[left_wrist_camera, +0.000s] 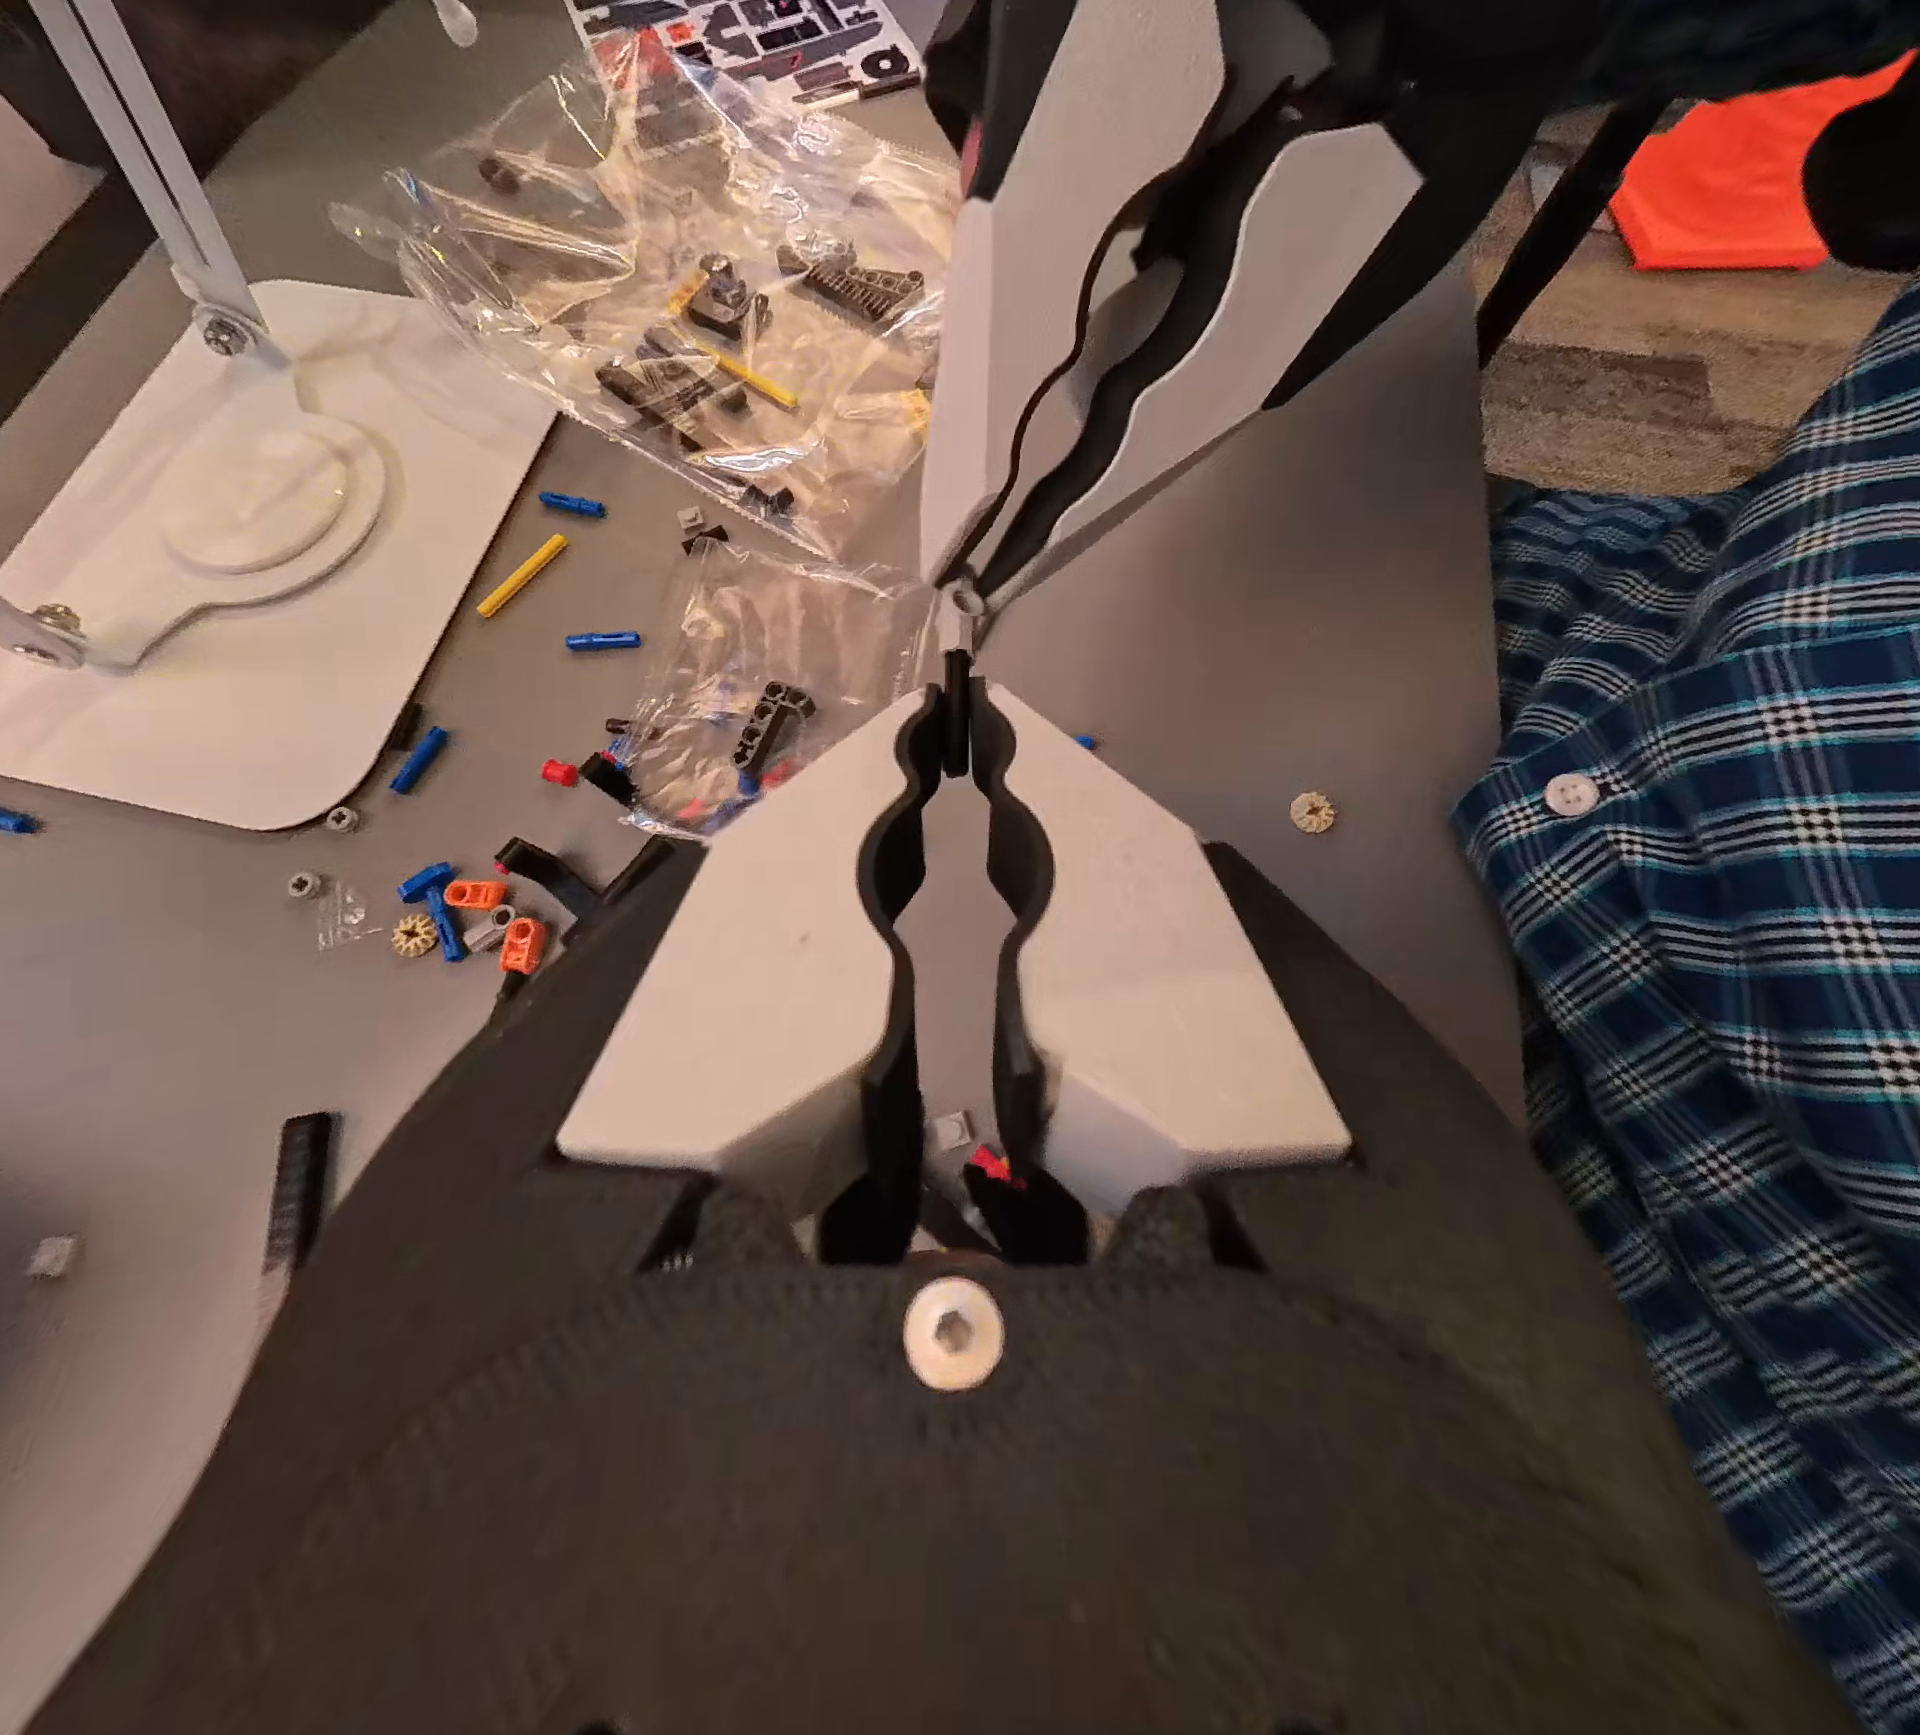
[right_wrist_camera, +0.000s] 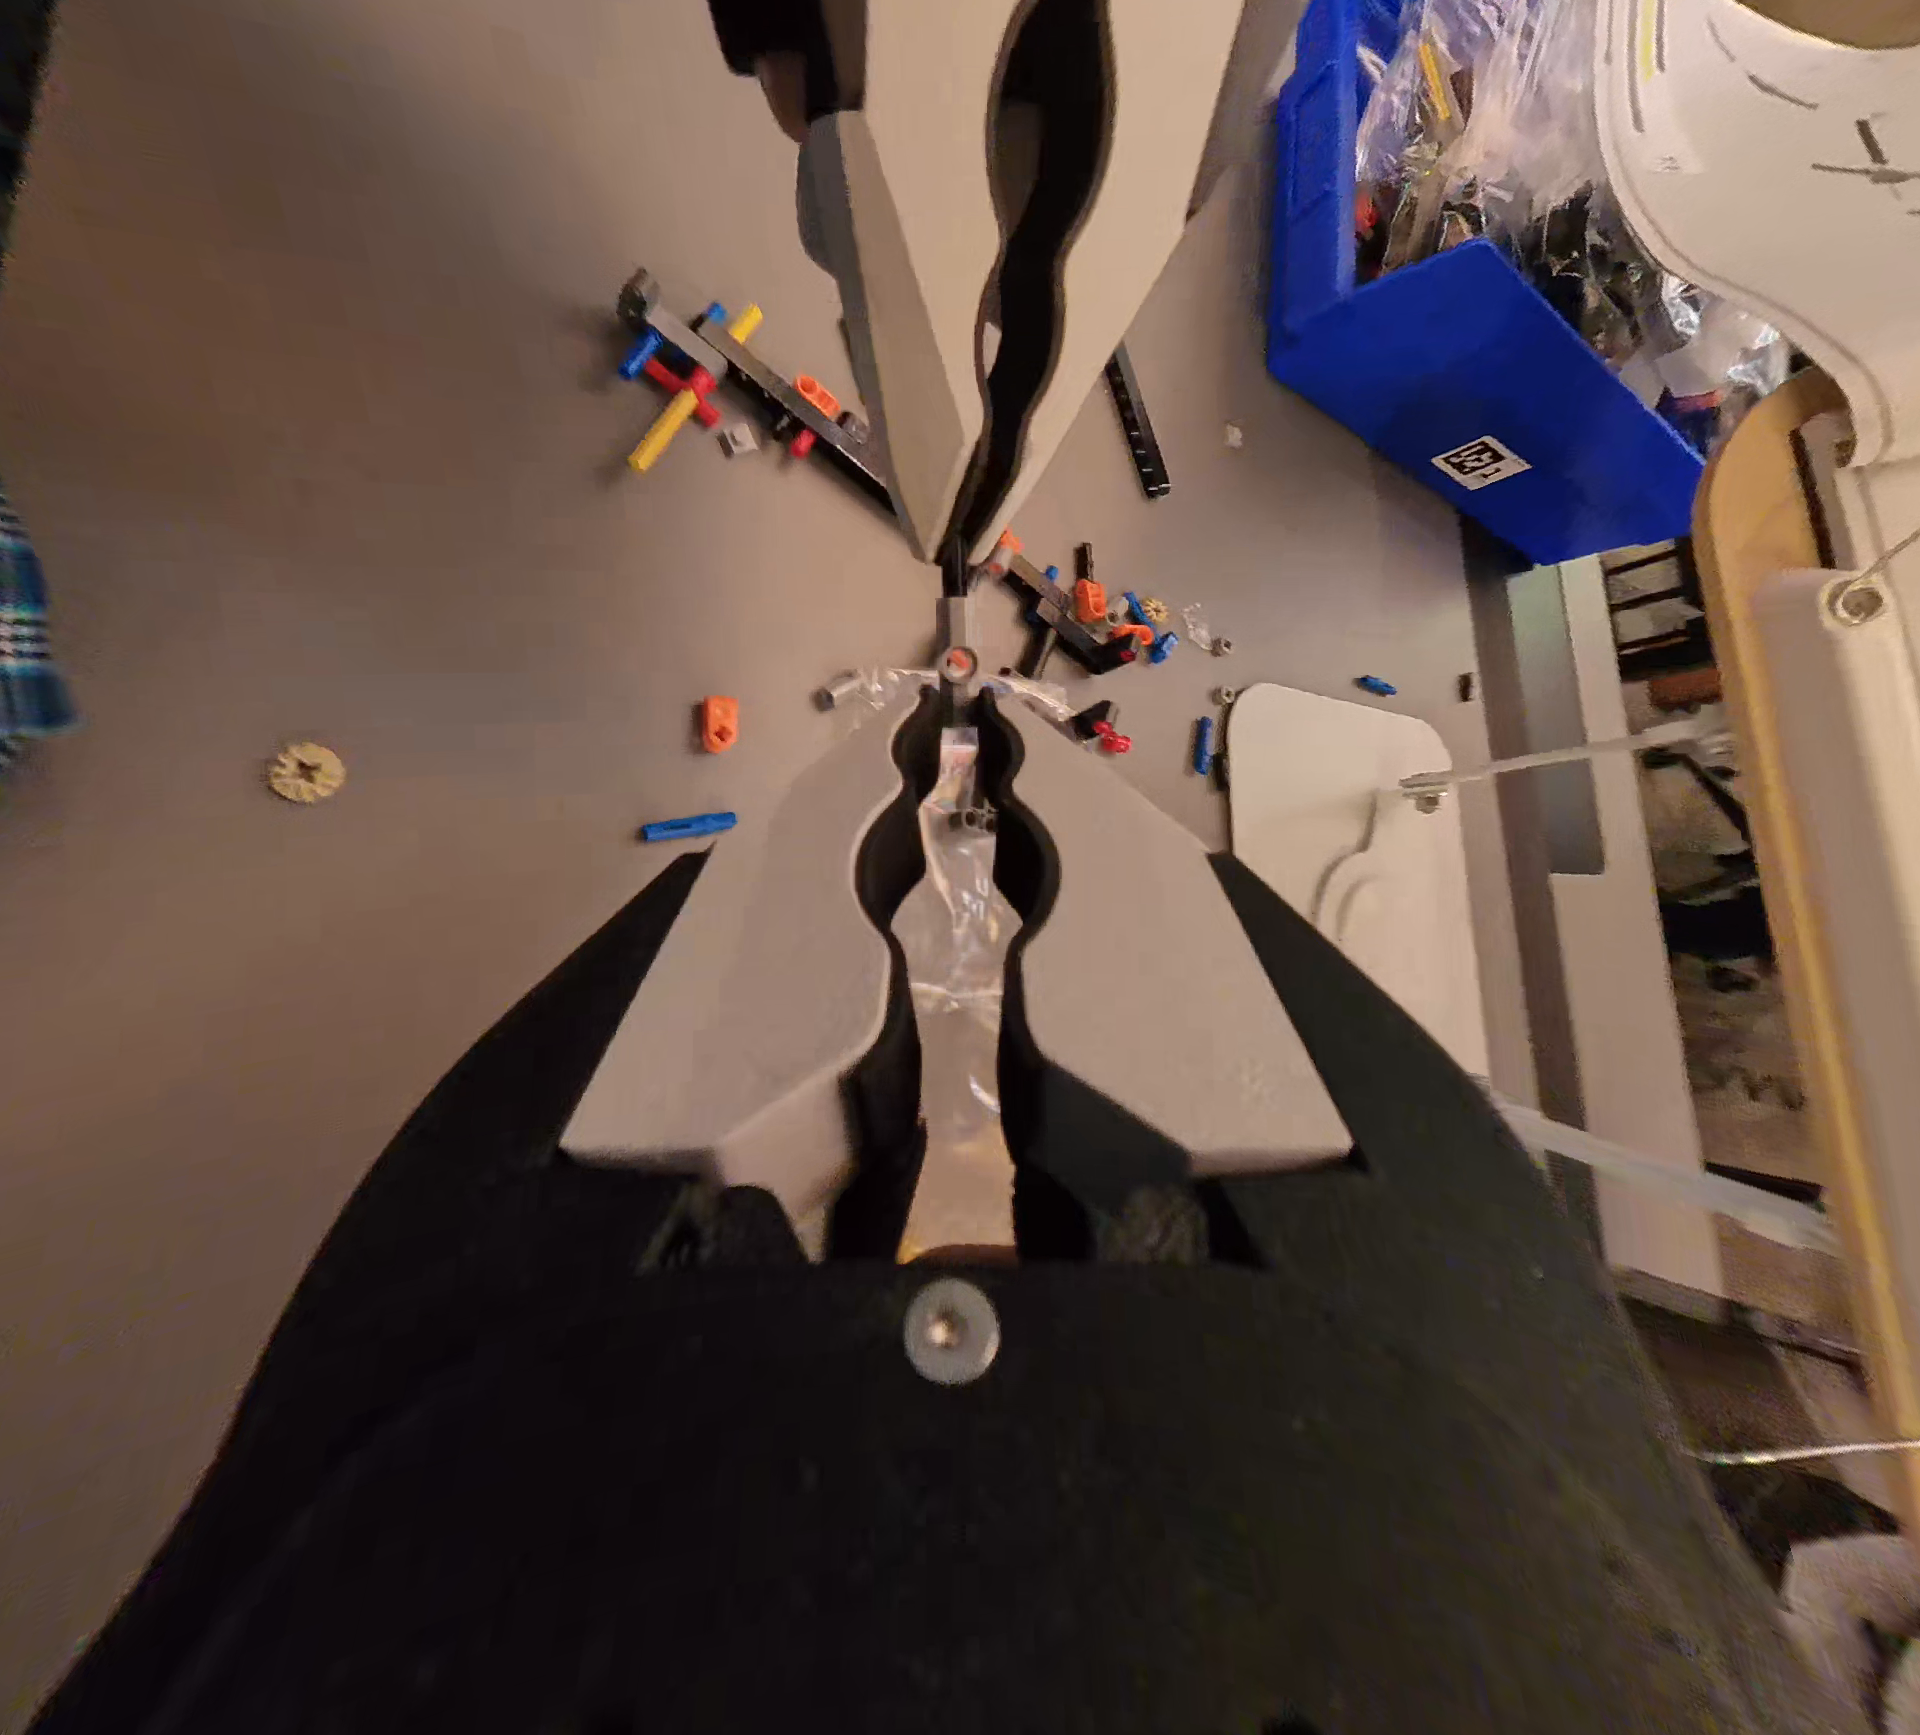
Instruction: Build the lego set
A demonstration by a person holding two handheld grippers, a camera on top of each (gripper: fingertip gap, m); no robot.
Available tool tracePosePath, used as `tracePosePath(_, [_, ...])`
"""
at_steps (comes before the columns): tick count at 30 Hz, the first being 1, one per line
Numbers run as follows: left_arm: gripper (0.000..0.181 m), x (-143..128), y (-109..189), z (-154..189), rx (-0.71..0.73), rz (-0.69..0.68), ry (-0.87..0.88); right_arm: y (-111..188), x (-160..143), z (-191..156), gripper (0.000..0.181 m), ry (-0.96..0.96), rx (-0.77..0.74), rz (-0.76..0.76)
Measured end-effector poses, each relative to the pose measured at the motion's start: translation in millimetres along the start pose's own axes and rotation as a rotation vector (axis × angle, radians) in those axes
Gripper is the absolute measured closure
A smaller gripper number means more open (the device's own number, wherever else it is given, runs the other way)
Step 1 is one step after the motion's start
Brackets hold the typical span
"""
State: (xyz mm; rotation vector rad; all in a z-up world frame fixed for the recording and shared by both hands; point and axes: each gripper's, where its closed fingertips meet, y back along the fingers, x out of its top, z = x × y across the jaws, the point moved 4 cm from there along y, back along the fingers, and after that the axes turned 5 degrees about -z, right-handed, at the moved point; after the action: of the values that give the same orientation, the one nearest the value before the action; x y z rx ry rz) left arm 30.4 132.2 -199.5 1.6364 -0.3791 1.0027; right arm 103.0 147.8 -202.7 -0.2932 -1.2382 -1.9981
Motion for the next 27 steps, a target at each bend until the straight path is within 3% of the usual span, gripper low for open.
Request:
tracePosePath(10, [0.180,1.9,8.8,8.3,-0.046,0.116,0.075,9.3,5.5,-0.4,0.176,-0.230,0.096,0.131])
tracePosePath(21, [0.180,6.8,16.7,12.0,-0.137,0.302,0.222,21.5,8.9,7.7,0.174,-0.548,0.251,0.395])
tracePosePath(27, [0.180,9.9,16.3,12.7,-0.158,0.336,0.232,25.2,7.2,7.9,0.175,-0.604,0.287,0.453])
